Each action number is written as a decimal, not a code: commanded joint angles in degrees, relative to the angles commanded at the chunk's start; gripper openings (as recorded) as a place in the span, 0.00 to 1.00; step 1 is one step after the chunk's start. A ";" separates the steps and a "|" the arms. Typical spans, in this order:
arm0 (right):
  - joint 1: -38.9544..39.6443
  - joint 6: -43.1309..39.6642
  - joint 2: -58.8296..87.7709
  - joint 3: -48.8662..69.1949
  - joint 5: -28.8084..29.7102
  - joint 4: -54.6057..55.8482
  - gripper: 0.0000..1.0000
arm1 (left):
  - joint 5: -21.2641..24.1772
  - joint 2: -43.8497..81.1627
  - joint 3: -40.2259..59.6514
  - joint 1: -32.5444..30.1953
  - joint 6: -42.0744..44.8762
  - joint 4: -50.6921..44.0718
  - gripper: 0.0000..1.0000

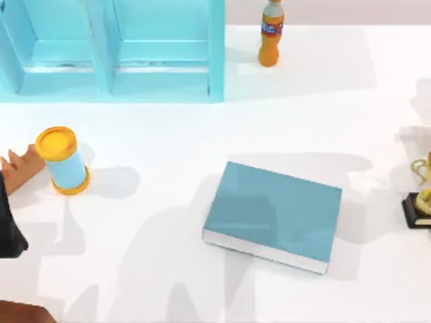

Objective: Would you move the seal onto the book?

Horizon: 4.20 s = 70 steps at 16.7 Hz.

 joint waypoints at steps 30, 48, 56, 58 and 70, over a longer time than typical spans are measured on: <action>45.43 44.49 15.75 5.67 0.59 5.11 0.00 | 0.00 0.00 0.00 0.00 0.00 0.00 1.00; 45.41 44.47 15.59 6.56 0.59 4.05 0.60 | 0.00 0.00 0.00 0.00 0.00 0.00 1.00; 45.41 44.47 15.59 6.56 0.59 4.05 1.00 | 0.00 0.00 0.00 0.00 0.00 0.00 1.00; 45.41 44.47 15.59 6.56 0.59 4.05 1.00 | 0.00 0.00 0.00 0.00 0.00 0.00 1.00; 45.29 44.42 15.09 12.61 0.59 -2.50 1.00 | 0.00 0.00 0.00 0.00 0.00 0.00 1.00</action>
